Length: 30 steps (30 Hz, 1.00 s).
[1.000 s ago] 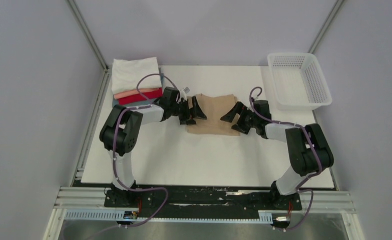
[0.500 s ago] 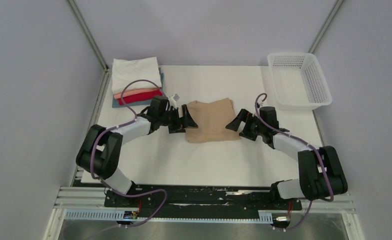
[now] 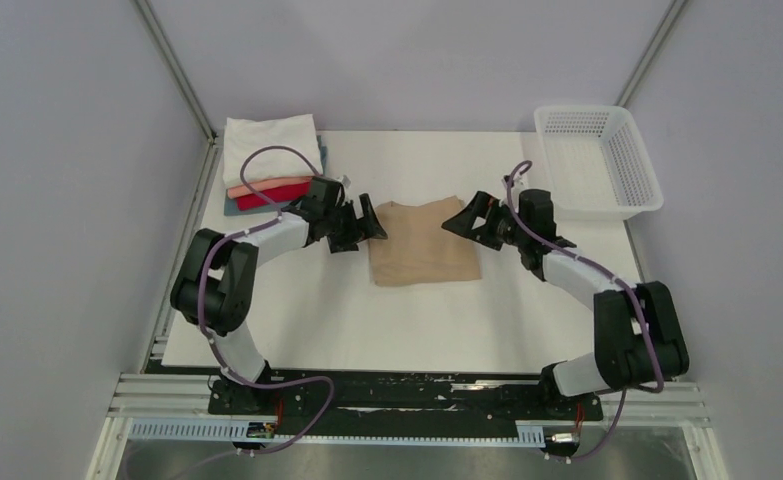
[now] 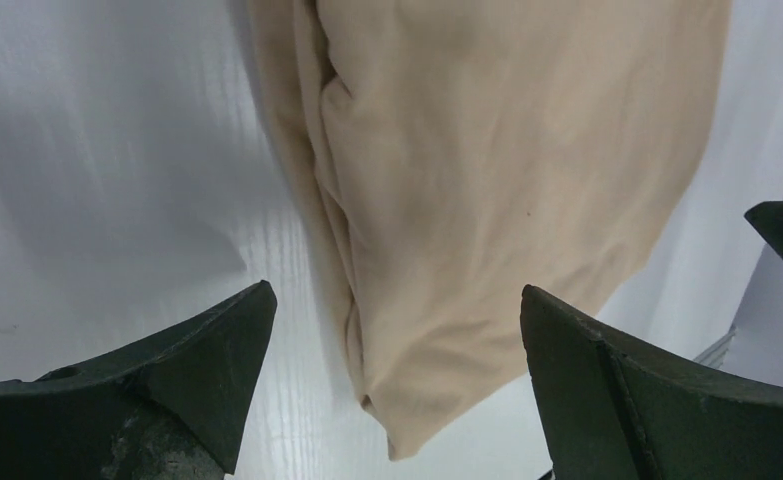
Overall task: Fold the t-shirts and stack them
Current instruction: Put the neatly folded tshirt into the corner of the board with the left arm
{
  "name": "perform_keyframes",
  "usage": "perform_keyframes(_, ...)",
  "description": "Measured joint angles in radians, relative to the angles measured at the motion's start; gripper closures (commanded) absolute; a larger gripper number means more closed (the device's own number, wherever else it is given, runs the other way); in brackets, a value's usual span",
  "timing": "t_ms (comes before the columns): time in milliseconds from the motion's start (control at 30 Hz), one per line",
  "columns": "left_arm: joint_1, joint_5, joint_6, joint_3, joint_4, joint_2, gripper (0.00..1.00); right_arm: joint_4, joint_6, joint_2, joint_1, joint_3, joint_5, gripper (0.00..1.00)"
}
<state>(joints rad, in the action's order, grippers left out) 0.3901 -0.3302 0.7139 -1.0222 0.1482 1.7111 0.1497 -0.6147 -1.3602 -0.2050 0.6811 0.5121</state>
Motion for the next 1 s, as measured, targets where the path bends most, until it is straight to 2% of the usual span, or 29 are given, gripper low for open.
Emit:
perform_keyframes(67, -0.002, 0.015, 0.003, -0.021, 0.009, 0.042, 0.0, 0.06, -0.012, -0.107, -0.004, 0.049, 0.032, 0.0)
perform_keyframes(200, -0.004, 0.017, 0.014, -0.056, 0.014, 0.108, 0.03, 0.101, -0.019, -0.217, -0.01, 0.078, 0.051, 0.0)
perform_keyframes(367, -0.005, -0.005, 0.024, -0.099, -0.005, 0.153, 0.12, 0.102, -0.02, -0.353, -0.01, 0.094, 0.013, 0.0)
perform_keyframes(633, 0.005, -0.04, 0.029, -0.153, -0.018, 0.215, 0.27, 0.137, -0.039, -0.383, -0.01, 0.104, 0.022, 0.0)
perform_keyframes(733, 0.016, -0.045, 0.035, -0.153, -0.033, 0.225, 0.36, 0.138, -0.042, -0.383, -0.01, 0.104, 0.022, 0.0)
perform_keyframes(867, 0.032, -0.037, 0.041, -0.178, -0.029, 0.253, 0.53, 0.14, -0.042, -0.383, -0.01, 0.103, 0.026, 0.0)
perform_keyframes(933, 0.04, -0.026, 0.04, -0.209, -0.012, 0.276, 0.67, 0.14, -0.042, -0.383, -0.01, 0.103, 0.027, 0.0)
perform_keyframes(967, 0.044, -0.02, 0.036, -0.229, -0.001, 0.29, 0.82, 0.141, -0.042, -0.383, -0.01, 0.103, 0.028, 0.0)
perform_keyframes(1000, 0.049, -0.013, 0.034, -0.249, 0.007, 0.305, 0.92, 0.142, -0.042, -0.383, -0.01, 0.102, 0.029, 0.0)
